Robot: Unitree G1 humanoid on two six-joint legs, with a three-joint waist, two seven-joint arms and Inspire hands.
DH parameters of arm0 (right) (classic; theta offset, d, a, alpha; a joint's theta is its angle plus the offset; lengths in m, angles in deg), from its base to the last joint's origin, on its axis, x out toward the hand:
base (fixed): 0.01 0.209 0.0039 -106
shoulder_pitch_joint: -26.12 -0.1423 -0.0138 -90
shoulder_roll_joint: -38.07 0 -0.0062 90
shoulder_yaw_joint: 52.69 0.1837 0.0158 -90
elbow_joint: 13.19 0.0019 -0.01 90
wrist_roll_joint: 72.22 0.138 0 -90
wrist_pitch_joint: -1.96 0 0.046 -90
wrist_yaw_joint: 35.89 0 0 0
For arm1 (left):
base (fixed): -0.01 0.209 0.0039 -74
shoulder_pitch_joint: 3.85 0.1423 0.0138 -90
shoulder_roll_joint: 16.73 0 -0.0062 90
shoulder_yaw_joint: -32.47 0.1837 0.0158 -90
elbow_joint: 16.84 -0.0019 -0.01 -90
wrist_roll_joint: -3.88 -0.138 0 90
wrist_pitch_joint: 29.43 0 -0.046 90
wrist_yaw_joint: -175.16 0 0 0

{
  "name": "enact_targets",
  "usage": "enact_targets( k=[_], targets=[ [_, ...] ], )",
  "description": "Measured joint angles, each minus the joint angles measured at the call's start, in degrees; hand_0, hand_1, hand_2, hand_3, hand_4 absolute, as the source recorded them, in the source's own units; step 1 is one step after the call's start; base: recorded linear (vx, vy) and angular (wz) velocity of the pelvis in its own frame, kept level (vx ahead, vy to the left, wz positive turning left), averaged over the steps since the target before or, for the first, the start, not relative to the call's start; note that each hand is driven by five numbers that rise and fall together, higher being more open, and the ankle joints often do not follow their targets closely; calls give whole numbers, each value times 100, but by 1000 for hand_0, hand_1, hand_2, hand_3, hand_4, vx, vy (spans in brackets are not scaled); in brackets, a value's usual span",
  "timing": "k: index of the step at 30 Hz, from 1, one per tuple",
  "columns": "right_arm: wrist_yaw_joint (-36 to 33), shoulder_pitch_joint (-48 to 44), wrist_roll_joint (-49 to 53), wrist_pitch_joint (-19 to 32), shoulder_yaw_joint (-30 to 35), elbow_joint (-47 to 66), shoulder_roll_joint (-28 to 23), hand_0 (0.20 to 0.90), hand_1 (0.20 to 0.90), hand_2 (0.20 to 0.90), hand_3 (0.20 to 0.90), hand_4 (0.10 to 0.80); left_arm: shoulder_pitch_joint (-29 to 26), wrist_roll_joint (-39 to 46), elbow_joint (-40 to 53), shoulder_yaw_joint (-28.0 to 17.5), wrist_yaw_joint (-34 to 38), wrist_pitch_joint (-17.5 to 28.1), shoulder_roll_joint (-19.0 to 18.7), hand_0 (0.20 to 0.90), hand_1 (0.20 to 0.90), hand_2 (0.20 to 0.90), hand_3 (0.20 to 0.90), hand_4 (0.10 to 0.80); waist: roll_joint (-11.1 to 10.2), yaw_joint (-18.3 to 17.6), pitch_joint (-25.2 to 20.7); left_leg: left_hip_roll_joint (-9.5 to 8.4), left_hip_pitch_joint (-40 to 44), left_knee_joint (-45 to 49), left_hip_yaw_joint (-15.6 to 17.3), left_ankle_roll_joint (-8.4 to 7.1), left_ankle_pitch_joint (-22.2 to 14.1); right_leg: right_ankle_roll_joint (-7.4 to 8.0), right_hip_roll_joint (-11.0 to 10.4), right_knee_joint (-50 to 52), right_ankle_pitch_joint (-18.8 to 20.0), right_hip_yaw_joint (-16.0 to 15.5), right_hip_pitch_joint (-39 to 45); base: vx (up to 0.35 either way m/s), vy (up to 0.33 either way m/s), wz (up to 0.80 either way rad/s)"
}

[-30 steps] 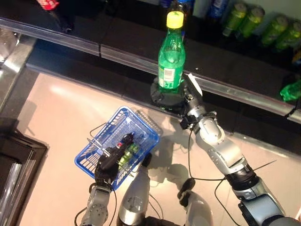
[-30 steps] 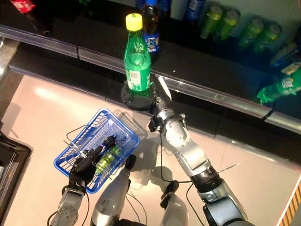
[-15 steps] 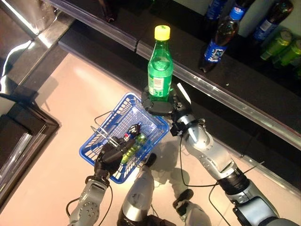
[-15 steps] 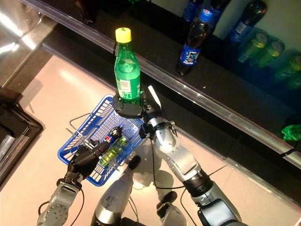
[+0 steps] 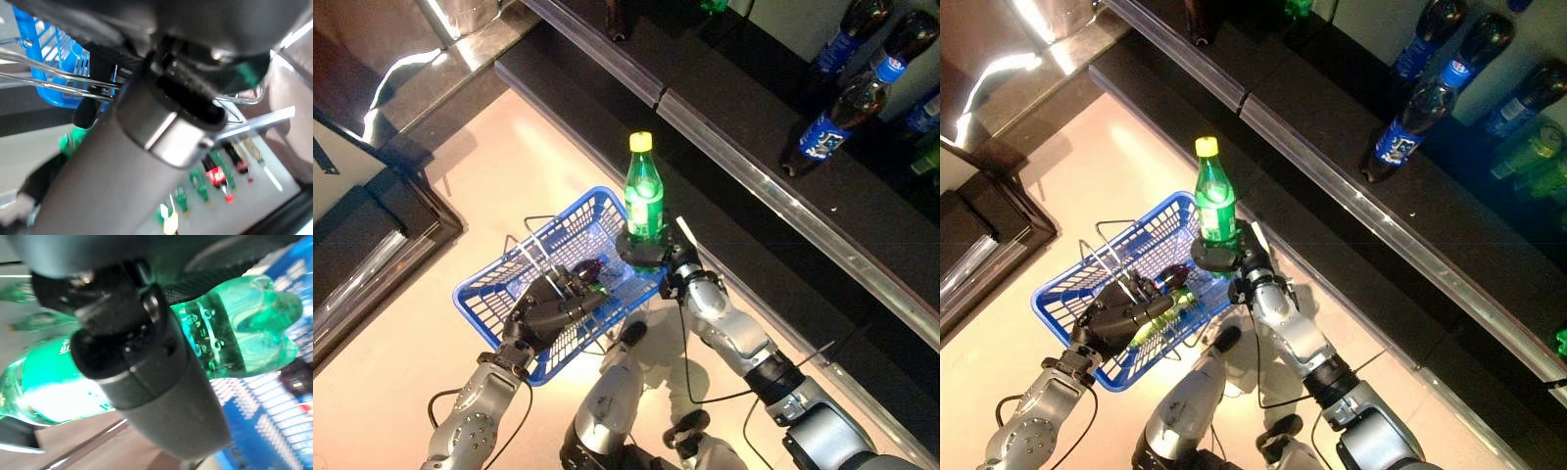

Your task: Pick up the drink and place into the basket.

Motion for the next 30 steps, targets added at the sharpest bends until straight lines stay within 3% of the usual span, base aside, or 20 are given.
enact_targets(
  k=[8,30],
  targets=[
    [-84,-23,-81,136,-109,-968,471,300,300,300,200,100,-182,0,276,43,-734,-16,-189,300,300,300,200,100,-16,68,-9,-60,14,0,-79,-3,-4,19,-38,11,-57,-3,35,26,9,4],
    [-47,-352,539,528,-53,-2988,946,300,300,300,200,100,-400,-313,286,91,-1009,-230,-441,300,300,300,200,100,-22,157,-12,-157,-110,7,-276,0,-2,83,-102,3,-136,-150,27,11,4,5]
  ],
)
